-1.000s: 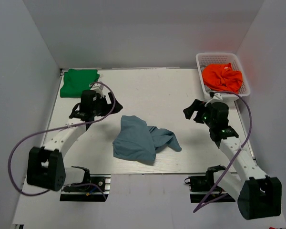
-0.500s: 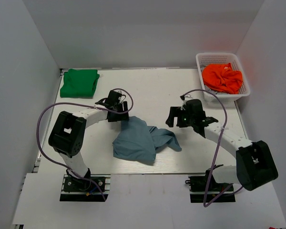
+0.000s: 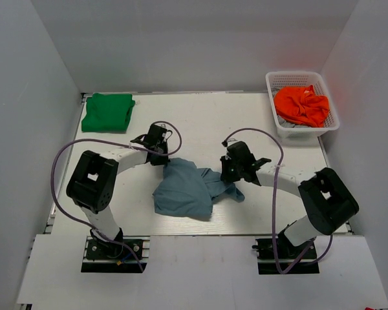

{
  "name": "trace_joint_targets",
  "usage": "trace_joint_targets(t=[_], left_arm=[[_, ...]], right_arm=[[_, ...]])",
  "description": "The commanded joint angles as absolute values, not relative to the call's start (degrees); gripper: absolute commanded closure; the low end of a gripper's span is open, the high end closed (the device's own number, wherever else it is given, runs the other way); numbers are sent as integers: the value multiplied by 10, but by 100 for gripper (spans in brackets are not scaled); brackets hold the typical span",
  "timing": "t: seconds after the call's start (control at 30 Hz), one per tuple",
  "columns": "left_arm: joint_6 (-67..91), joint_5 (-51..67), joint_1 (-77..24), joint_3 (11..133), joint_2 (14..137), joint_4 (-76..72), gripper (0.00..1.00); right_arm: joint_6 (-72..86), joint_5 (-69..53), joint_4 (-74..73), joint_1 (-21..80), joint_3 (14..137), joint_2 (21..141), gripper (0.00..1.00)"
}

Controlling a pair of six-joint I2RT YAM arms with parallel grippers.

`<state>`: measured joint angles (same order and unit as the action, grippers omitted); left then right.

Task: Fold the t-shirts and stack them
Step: Flatten out the tshirt

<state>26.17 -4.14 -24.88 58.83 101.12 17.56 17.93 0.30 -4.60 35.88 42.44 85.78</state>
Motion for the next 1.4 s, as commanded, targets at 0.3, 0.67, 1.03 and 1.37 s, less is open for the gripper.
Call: trace_joint_targets(t=[0.3,0.67,1.03,1.37], left_arm=[[243,-103,-251,588,771,144,100],[231,-243,-251,678,532,170,100],[226,-80,-238,819,447,176,100],[214,-47,-238,824,408,187,100]], right_arm=[[269,308,-11,374,462,697,100],[153,497,32,372,511,469,100],[85,279,-17,374,678,353,100],[73,316,-24,374,696,345,100]])
